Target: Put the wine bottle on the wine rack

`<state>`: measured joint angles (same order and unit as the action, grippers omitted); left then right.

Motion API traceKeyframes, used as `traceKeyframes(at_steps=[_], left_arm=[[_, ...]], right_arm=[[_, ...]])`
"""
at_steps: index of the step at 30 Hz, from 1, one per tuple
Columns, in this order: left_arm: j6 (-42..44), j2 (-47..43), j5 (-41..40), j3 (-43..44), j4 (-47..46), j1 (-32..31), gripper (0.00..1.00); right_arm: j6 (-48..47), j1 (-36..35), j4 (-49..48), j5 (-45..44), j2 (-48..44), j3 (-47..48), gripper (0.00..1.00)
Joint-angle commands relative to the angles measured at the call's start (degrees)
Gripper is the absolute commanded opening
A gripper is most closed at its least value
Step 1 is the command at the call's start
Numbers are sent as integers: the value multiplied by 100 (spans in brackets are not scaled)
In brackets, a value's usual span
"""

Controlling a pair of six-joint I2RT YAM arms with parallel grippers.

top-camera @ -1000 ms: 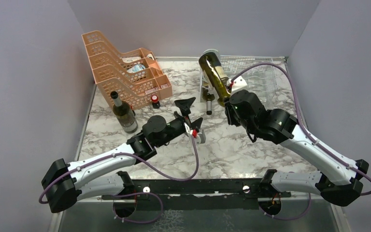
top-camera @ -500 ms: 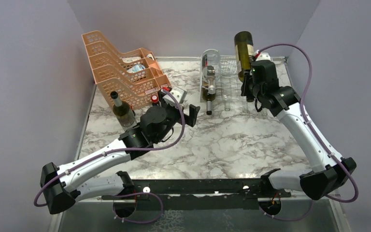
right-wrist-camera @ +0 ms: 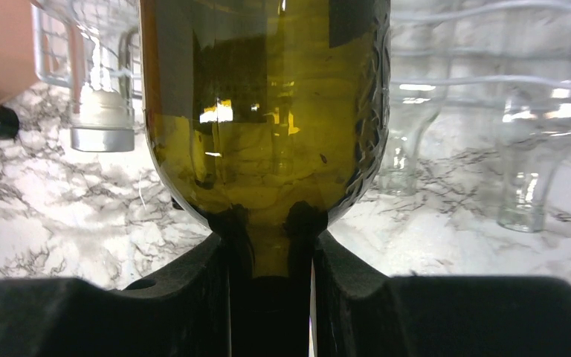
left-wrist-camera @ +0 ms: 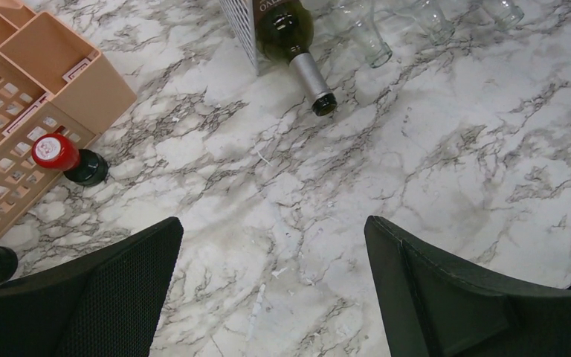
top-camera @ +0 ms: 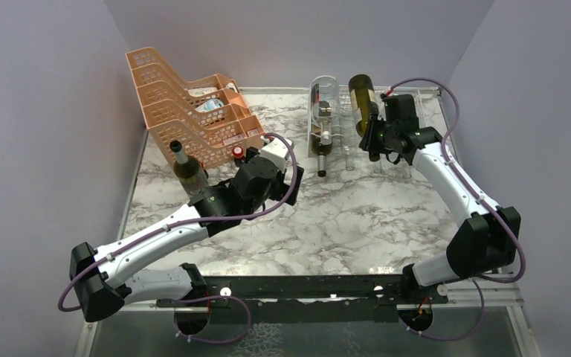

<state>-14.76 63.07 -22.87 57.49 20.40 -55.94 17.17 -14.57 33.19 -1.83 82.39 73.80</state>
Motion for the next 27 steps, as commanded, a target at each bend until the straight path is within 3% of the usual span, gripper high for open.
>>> traceKeyframes(at_steps=[1,19,27], left_arm=[[121,77,-201,201,155,31,99],[247,251,-9,375,153,31,99],[237,193,28,419,152,31,99]], right_arm=[[101,50,-1118,383,176,73,1],[191,77,-1552,579,1127,322,3],[193,77,-1636,663,1252,298,36]])
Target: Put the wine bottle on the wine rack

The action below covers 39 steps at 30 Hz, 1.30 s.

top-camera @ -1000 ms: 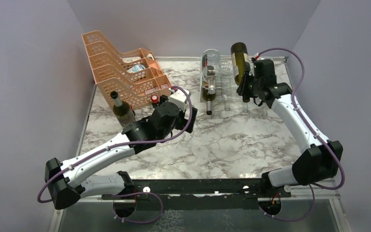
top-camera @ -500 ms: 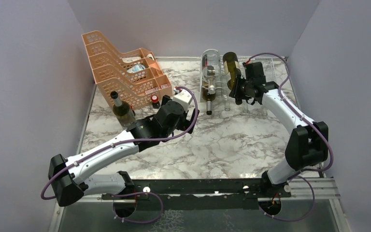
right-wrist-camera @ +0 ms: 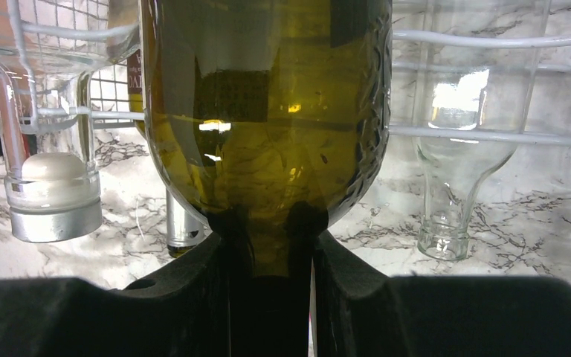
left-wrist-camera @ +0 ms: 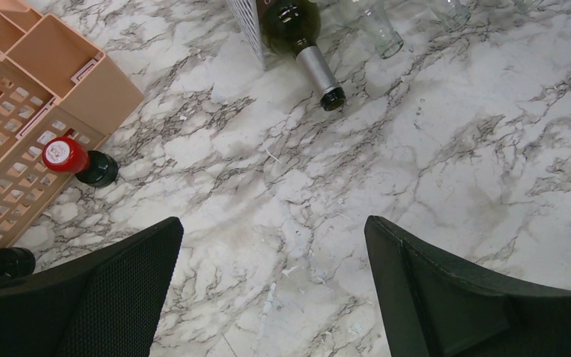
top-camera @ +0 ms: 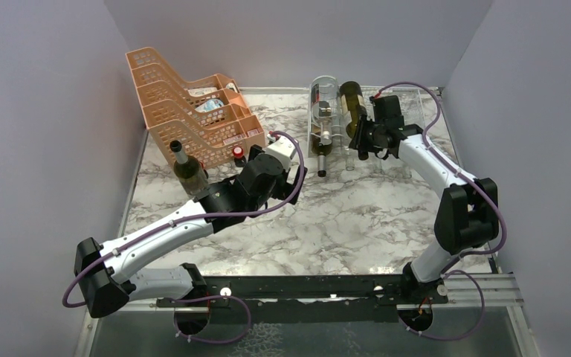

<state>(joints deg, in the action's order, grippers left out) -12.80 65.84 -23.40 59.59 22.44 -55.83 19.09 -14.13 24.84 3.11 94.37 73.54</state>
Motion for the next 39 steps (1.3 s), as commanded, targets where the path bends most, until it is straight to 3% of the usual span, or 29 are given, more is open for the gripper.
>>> traceKeyframes(at_steps=[1,4,6,17,25,32,39], left_arm=[[40,-89,66,217,-50,20,99],[45,-122,55,255,-49,20,99],[62,-147,27,286,-51,20,99],[495,-329,-414,793,-51,20,99],[904,-733,-733,1317,-290,19,99],[1165,-1542,-670,1321,-992,19,99],[1302,-2292,-594,1272,-1377,15,99]], right_arm=[[6,33,-763,184,65,342,42],[13,34,-678,209,44,355,58],[13,33,-614,207,-32,346,62],[-201,34,72,52,-840,411,65],[-312,-99,-69,941,-1782,111,65],[-414,-1442,-799,983,-2001,-69,65],[-426,-2816,-1703,706,-1314,132,68]])
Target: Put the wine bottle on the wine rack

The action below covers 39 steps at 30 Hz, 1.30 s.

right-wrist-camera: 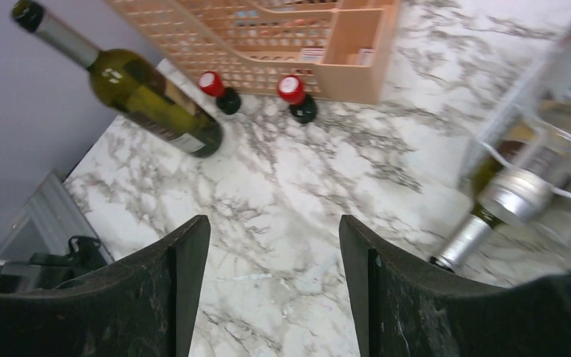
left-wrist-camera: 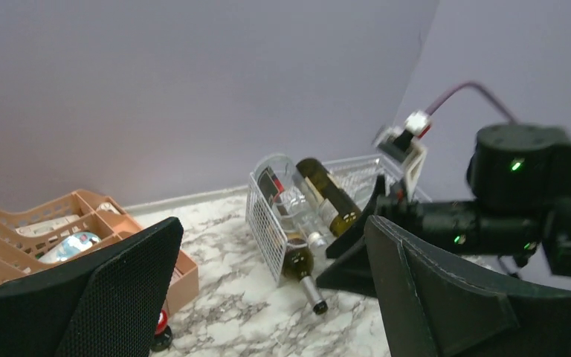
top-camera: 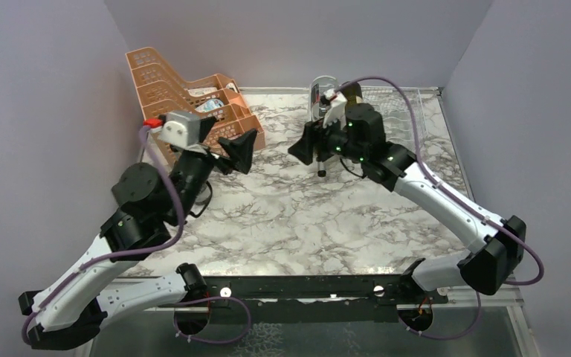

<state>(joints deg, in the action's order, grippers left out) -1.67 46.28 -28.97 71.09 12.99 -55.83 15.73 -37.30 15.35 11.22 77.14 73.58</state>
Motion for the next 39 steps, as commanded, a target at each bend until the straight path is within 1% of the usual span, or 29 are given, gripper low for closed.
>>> traceKeyframes(at_steps=[1,6,12,16,19,22,28,31,33,36,39], left_arm=[[200,-412,-35,123,-463,19,99],[255,-680,-18,157,-525,20,99],[290,-815,-62,245,-479,20,99],[274,-872,-77,261,-449,20,99],[252,-916,-135,235,-435,20,99],[238,-928,-157,239,-387,18,99],[259,-946,-209,206,-374,20,99],[277,-932,-185,207,-369,20,99],[281,-919,-204,208,-349,19,99],[281,-903,-239,204,-339,17,99],[283,-897,-254,199,-337,20,99]], right_arm=[[-95,-671,-898,-115,565,194,69],[-96,-1405,-1694,-329,1465,662,70],[-255,-2063,-2419,-537,2635,1703,70],[-404,-2287,-2701,-722,3436,2503,70],[-775,-2417,-2896,-828,4131,3114,70],[-912,-2472,-2734,-690,4684,3822,70],[-865,-2517,-2726,-582,5285,4611,70],[-918,-2523,-2651,-619,5520,4935,65],[-975,-2533,-2614,-621,5632,5077,60],[-1106,-2552,-2683,-668,5698,5122,54],[-1268,-2579,-2707,-808,5683,5093,44]])
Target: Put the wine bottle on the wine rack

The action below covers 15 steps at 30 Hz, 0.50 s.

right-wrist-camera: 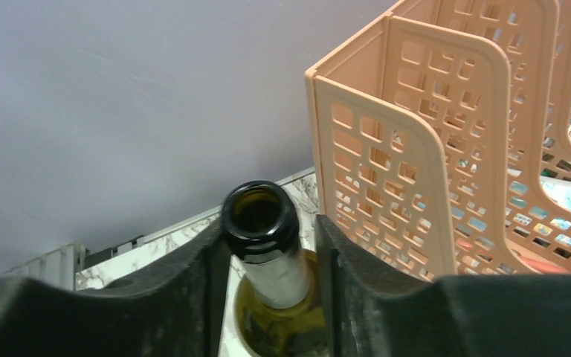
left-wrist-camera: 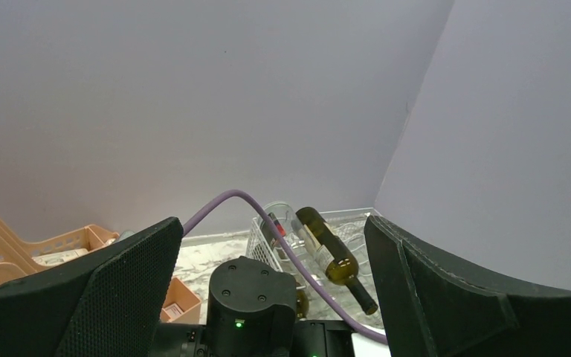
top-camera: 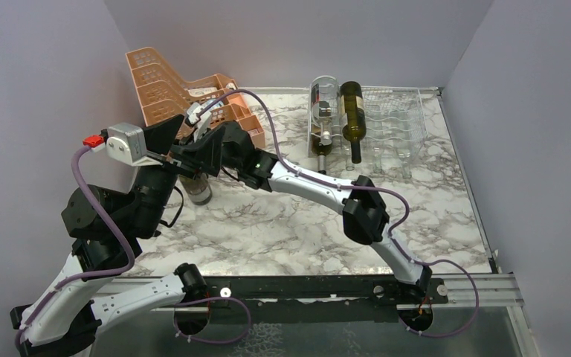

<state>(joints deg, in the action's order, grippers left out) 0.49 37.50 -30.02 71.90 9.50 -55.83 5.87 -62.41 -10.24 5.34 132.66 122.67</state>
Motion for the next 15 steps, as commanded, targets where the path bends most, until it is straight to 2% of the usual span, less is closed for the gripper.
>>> traceKeyframes(at_steps=[1,5,15], left_arm=[[65,-20,-157,114,12,18,99],[65,-19,-212,99,-11,20,99],[85,38,-279,11,-25,20,98]], right_arm=[[-335,-77,-187,-273,83,123,39],[-559,-128,-595,-621,-340,-528,21],[-862,-148,-1426,-1694,-1993,-2516,10]])
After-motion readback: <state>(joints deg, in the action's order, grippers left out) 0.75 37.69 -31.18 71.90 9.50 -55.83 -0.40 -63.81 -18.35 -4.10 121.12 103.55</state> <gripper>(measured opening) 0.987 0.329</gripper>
